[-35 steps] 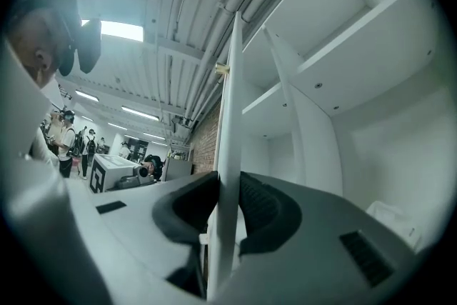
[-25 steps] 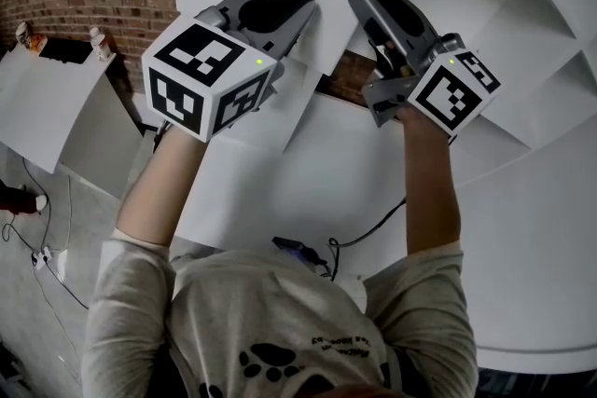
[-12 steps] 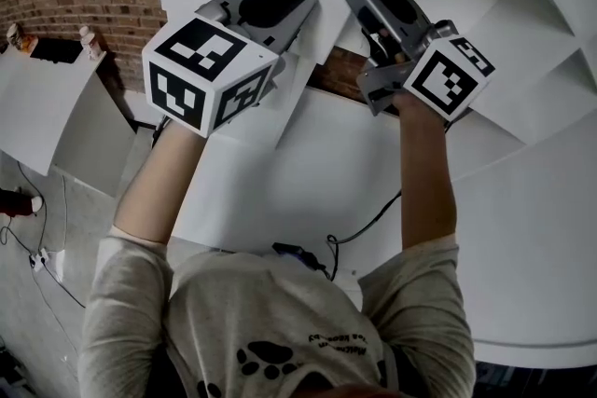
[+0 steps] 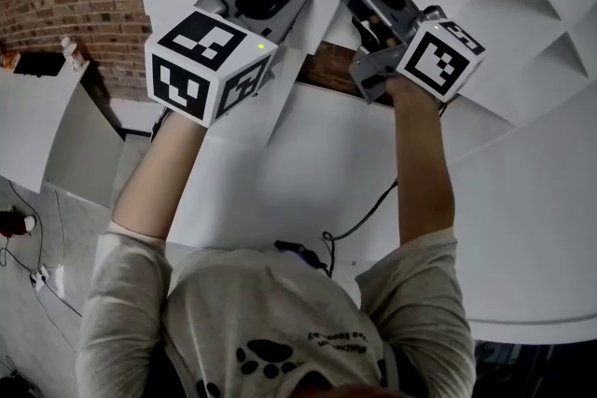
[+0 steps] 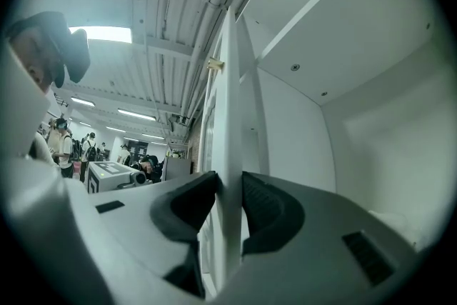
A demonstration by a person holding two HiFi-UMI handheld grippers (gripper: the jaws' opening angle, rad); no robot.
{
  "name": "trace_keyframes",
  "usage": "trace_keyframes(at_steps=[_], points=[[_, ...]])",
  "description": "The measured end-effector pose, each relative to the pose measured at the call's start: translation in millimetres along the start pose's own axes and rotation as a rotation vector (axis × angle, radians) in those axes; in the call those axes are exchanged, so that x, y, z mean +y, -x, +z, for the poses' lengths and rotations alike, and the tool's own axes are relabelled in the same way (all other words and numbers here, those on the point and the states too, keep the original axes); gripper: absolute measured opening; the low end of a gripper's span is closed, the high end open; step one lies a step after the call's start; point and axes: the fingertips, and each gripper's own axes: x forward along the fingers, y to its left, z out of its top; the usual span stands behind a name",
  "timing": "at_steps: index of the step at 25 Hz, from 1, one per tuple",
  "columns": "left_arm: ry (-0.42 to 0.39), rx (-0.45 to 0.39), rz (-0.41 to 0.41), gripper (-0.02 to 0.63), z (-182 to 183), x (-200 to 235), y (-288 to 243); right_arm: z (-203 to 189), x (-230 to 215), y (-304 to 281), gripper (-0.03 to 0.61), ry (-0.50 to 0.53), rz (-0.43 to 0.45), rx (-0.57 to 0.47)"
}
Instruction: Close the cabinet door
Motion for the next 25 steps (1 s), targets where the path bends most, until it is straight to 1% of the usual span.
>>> trace_keyframes(at_steps=[3, 8, 14, 25], points=[[0.002, 0.003, -0.005, 0.009, -4.0, 4.1, -4.7, -0.1, -2.2, -1.0, 0.12, 0.0, -0.008, 0.005], [0.027, -0.005, -0.021, 0.009, -9.8, 4.2, -11.4, -3.4, -8.5, 1.6, 0.124, -0.002, -0.024, 0.004], [0.042, -0.016, -0.036, 0.009, -7.8, 9.1, -14.9, -0.5, -13.2, -1.5, 0.129, 0.004, -0.047, 0.003], [0.049, -0.019, -0.059, 0.009, -6.0, 5.3, -14.9, 1.5, -12.4, 4.5, 0.132, -0.006, -0.112, -0.038]])
